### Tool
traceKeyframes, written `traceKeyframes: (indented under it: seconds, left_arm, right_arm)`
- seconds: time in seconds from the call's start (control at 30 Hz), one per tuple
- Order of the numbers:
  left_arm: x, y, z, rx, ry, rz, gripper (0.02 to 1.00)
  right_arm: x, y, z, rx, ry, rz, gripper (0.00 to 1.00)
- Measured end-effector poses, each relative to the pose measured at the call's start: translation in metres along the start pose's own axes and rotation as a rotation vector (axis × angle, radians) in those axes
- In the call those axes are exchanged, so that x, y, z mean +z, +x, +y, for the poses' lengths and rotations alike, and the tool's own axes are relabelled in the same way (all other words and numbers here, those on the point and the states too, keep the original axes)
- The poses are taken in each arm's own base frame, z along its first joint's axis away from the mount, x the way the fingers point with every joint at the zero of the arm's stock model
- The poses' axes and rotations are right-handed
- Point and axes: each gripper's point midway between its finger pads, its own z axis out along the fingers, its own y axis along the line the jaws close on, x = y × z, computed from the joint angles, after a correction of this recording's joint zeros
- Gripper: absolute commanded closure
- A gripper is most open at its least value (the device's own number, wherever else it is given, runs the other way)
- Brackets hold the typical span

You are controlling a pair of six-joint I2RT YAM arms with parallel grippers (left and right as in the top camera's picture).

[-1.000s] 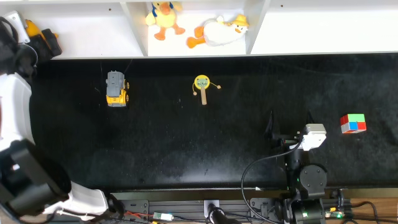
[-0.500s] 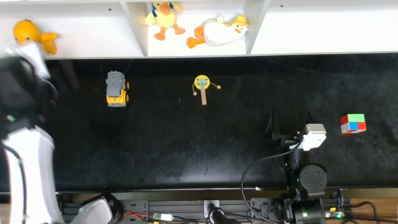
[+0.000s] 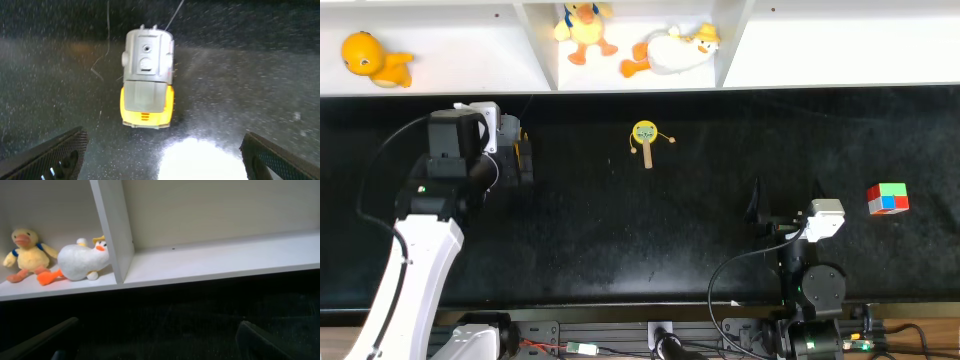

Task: Store Toys

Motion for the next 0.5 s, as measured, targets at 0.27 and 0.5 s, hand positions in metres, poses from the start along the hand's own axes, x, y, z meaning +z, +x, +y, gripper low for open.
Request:
traceKeyframes:
  seconds: [0.27, 0.5]
  left_arm:
    - [0.054, 0.008, 0.014, -0.005, -0.091, 0.078, 0.027]
    - [0.083, 0.012, 0.017, -0.010, -0.105, 0.101, 0.172]
  right_arm:
    - [0.000, 0.000, 0.000, 0.000, 0.000, 0.000, 0.005]
    - [0.000, 0.000, 0.000, 0.000, 0.000, 0.000, 0.007]
